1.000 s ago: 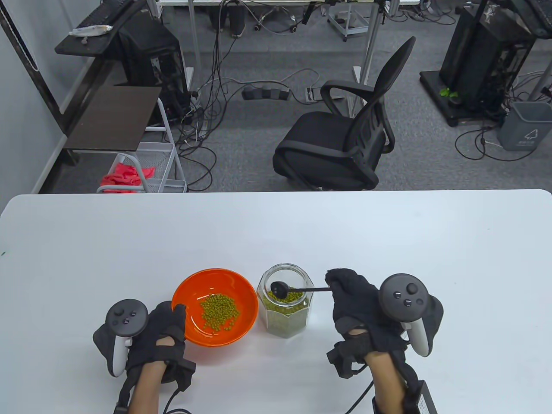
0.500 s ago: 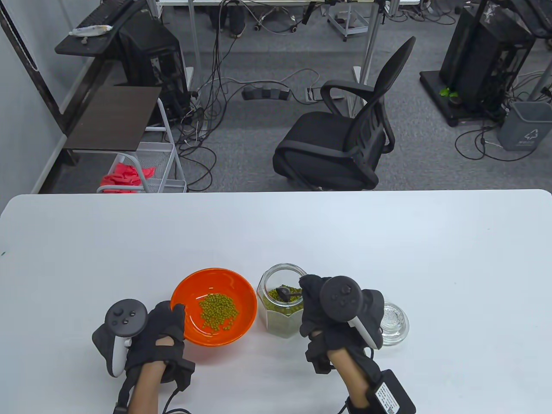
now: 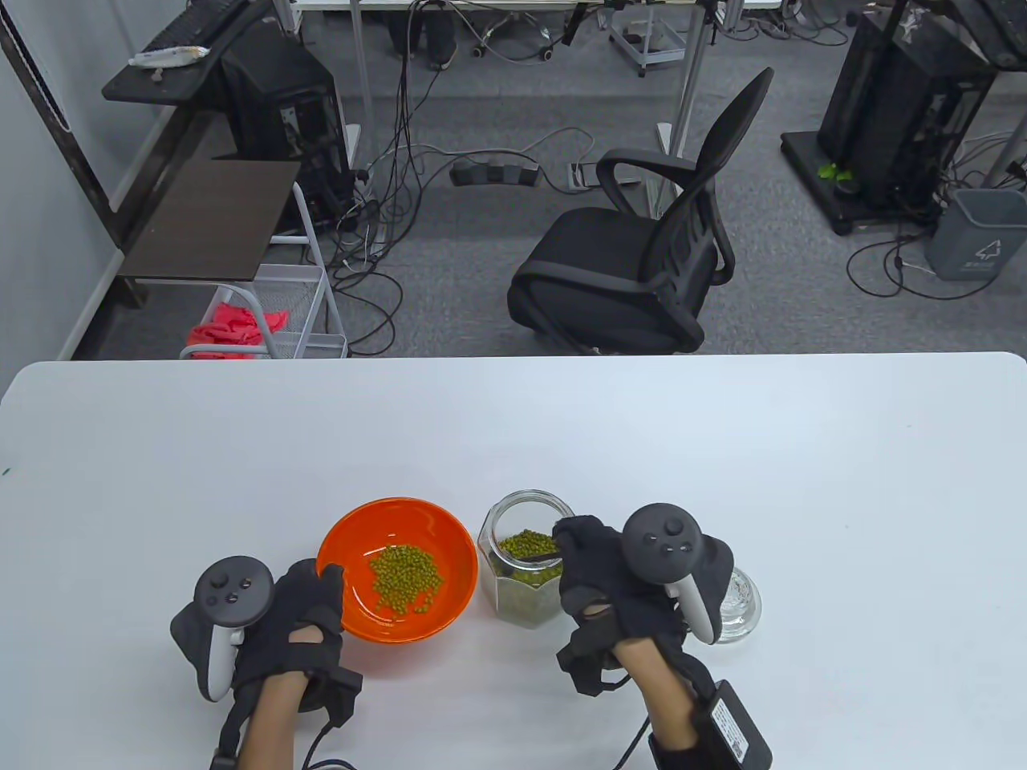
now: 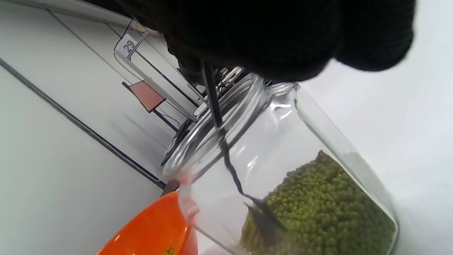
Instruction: Portion mung beans with measuring scoop (Bowl in hand)
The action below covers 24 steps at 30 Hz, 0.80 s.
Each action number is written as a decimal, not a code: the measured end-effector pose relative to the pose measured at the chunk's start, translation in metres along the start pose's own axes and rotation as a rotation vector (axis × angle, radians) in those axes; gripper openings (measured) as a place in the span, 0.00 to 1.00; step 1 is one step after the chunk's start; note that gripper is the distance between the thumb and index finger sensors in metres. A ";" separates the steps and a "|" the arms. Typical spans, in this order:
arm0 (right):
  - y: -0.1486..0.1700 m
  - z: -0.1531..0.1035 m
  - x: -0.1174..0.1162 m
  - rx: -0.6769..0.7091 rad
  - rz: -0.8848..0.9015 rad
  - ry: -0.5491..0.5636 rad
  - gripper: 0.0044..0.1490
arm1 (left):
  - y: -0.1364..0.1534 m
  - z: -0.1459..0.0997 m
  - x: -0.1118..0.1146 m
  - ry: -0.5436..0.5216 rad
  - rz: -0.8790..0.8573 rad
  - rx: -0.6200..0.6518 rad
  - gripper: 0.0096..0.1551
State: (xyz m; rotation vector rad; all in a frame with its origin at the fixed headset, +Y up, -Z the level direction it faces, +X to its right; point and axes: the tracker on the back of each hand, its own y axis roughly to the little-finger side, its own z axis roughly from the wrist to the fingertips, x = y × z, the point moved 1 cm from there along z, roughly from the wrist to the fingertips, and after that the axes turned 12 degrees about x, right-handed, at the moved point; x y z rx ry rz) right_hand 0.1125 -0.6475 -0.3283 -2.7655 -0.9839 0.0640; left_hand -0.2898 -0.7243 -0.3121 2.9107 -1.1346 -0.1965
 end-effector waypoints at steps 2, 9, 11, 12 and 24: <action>0.007 0.000 0.005 -0.035 0.067 0.015 0.24 | 0.000 0.000 0.000 0.000 -0.001 0.000 0.29; 0.025 -0.001 0.020 -0.094 0.182 0.060 0.24 | 0.000 0.000 0.000 -0.001 0.001 0.000 0.29; 0.030 -0.002 0.024 -0.112 0.213 0.080 0.24 | 0.000 0.000 0.000 -0.001 0.000 0.000 0.29; 0.033 -0.002 0.026 -0.120 0.235 0.086 0.24 | 0.000 0.000 0.000 -0.001 0.000 0.000 0.29; 0.052 -0.005 0.039 -0.177 0.366 0.109 0.24 | 0.000 0.000 0.000 -0.001 -0.003 0.004 0.29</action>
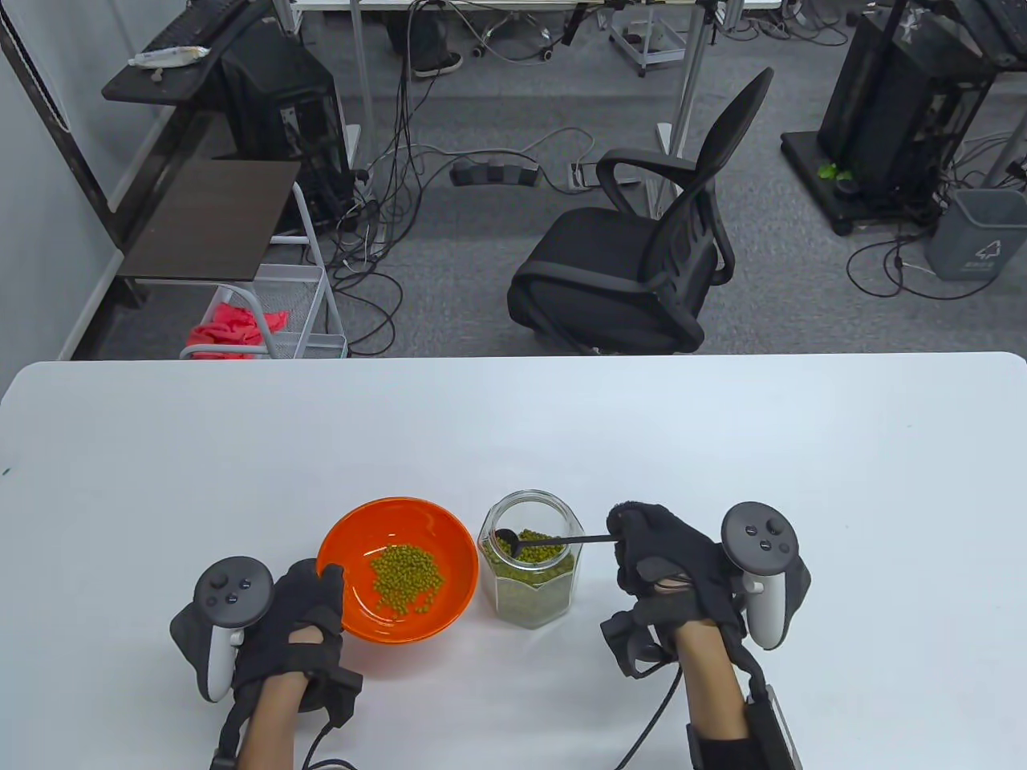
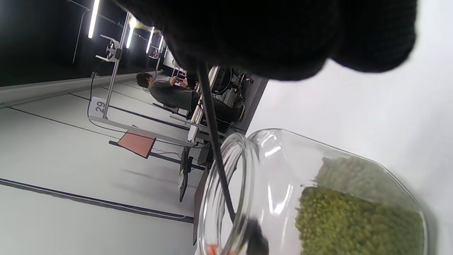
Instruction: Portion mung beans with measuring scoop (Bowl in hand)
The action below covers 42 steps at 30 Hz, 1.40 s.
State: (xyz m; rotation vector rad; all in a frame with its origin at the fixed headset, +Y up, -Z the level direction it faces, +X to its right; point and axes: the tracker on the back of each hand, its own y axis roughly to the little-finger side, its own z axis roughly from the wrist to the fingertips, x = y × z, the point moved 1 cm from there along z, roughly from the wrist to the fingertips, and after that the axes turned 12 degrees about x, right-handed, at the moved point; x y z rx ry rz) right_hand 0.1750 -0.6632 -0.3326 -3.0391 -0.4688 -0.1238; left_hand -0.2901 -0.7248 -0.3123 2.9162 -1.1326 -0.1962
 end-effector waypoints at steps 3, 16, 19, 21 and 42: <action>0.002 0.000 0.003 -0.009 0.029 0.001 0.24 | 0.000 0.000 0.000 -0.002 0.002 0.003 0.29; -0.002 -0.005 0.029 -0.006 0.062 0.066 0.24 | 0.000 0.000 -0.001 -0.005 -0.004 0.002 0.29; -0.007 -0.008 0.036 0.014 0.091 0.081 0.24 | 0.000 0.000 -0.001 -0.005 -0.003 0.001 0.29; -0.011 -0.010 0.037 0.031 0.118 0.080 0.24 | 0.000 0.000 -0.001 -0.005 -0.003 0.001 0.29; -0.050 -0.021 -0.041 0.220 0.103 -0.186 0.25 | -0.001 -0.001 -0.001 -0.002 -0.007 0.004 0.29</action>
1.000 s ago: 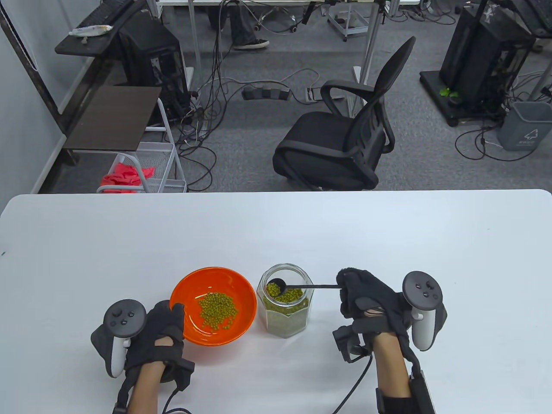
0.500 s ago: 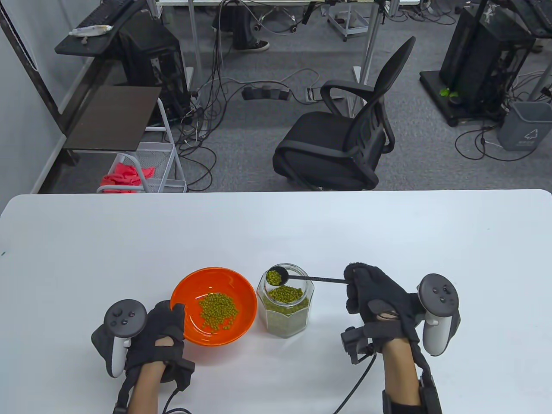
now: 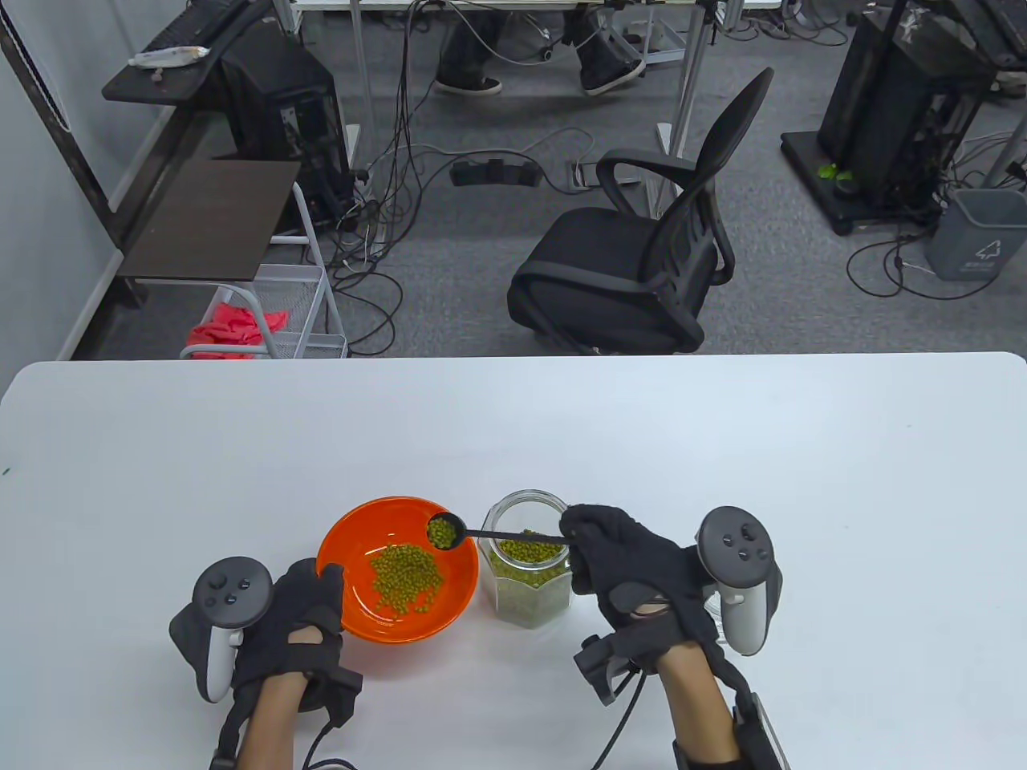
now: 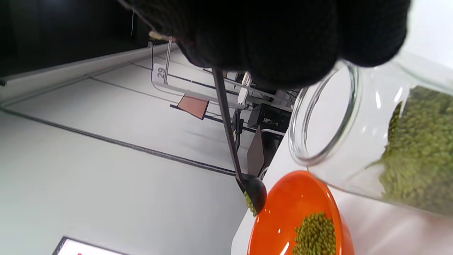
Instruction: Portion mung beans with measuring scoop (Bowl in hand)
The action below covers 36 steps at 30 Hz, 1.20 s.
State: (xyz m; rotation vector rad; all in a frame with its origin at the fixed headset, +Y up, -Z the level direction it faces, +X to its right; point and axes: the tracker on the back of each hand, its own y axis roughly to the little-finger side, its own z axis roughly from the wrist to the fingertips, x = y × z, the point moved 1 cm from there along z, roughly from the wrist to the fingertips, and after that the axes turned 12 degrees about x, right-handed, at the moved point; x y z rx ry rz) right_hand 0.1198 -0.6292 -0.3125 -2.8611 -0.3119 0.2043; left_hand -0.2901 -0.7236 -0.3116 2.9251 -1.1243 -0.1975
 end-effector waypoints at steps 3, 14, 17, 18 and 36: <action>-0.003 0.000 -0.017 0.025 -0.067 -0.052 0.26 | 0.000 0.000 0.000 0.000 -0.001 0.000 0.29; -0.006 -0.002 -0.057 0.083 -0.215 -0.166 0.27 | 0.000 0.000 0.000 0.003 -0.009 -0.002 0.29; -0.008 -0.003 -0.061 0.094 -0.253 -0.204 0.27 | 0.000 0.000 0.000 0.003 -0.009 -0.002 0.29; -0.008 -0.003 -0.062 0.099 -0.260 -0.213 0.27 | 0.000 0.000 0.000 0.002 -0.009 -0.003 0.29; -0.020 -0.003 -0.017 0.125 -0.152 -0.085 0.26 | 0.000 -0.001 -0.001 0.000 -0.006 -0.003 0.29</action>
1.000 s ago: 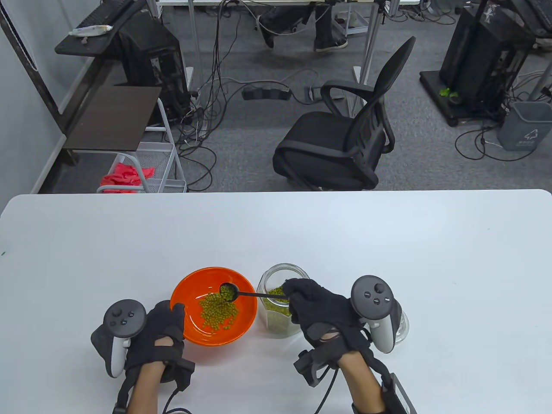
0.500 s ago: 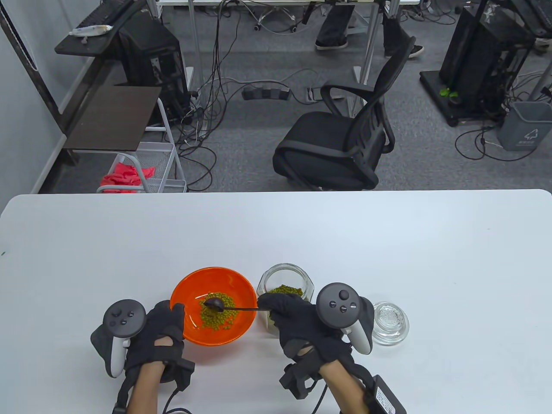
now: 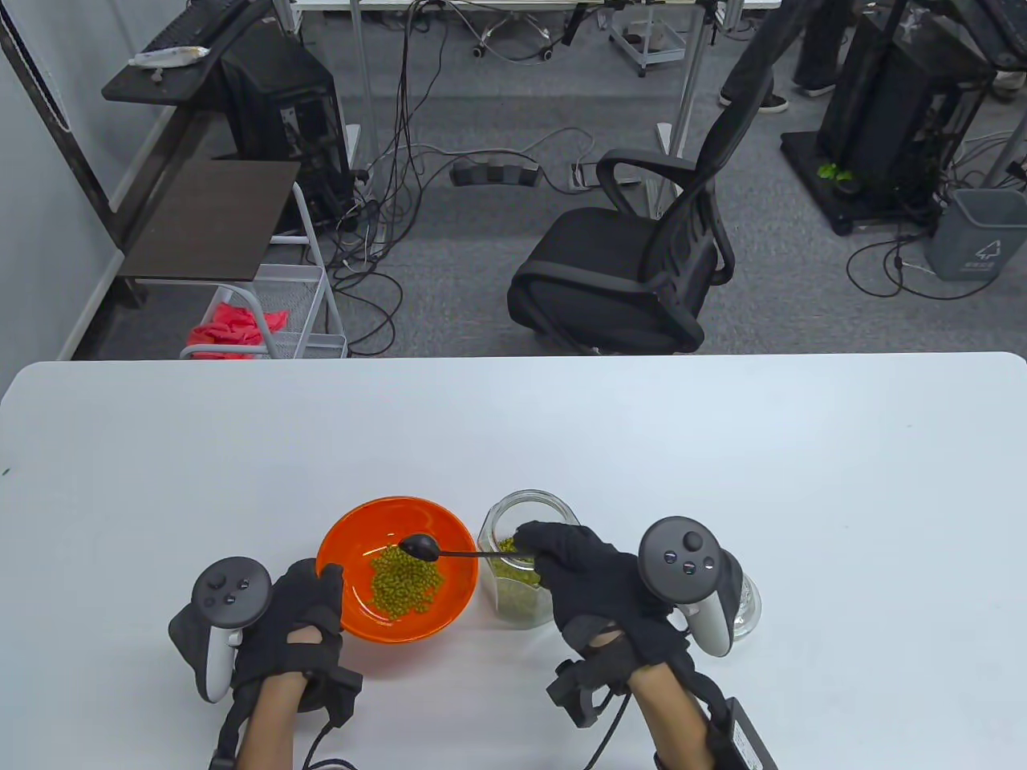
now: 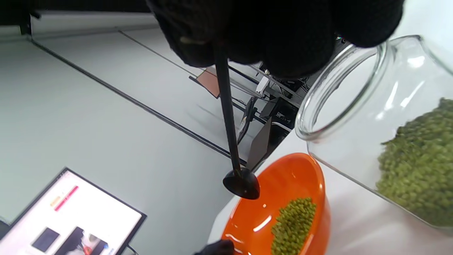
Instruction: Portion mung beans with measuring scoop (Bowl in hand)
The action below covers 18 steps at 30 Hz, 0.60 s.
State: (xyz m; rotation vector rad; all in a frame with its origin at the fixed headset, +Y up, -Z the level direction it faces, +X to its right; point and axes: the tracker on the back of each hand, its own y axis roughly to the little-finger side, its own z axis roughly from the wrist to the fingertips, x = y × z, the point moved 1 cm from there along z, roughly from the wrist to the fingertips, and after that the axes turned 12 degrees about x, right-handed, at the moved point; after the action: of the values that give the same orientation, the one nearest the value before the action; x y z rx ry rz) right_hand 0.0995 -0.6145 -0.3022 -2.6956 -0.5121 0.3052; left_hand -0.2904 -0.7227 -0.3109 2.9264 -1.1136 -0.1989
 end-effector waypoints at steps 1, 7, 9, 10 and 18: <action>0.000 -0.001 0.005 0.000 0.006 0.023 0.26 | 0.000 0.000 0.000 0.000 0.000 0.000 0.29; 0.001 -0.006 0.029 0.006 -0.029 0.144 0.25 | 0.000 0.000 0.000 0.001 0.002 0.000 0.29; 0.004 -0.008 0.038 -0.007 -0.014 0.181 0.25 | 0.000 0.000 0.000 0.000 0.000 -0.001 0.29; 0.005 -0.009 0.041 -0.011 -0.011 0.193 0.25 | 0.000 0.000 0.000 0.000 0.000 -0.001 0.29; -0.003 -0.018 0.067 -0.028 -0.107 0.262 0.24 | 0.000 0.000 -0.001 -0.004 -0.007 -0.002 0.29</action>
State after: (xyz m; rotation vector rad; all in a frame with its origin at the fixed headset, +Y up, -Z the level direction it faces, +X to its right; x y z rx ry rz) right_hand 0.1651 -0.5918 -0.2941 -2.6681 -0.5810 -0.0853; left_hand -0.2915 -0.7221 -0.3107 2.9292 -1.1037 -0.2055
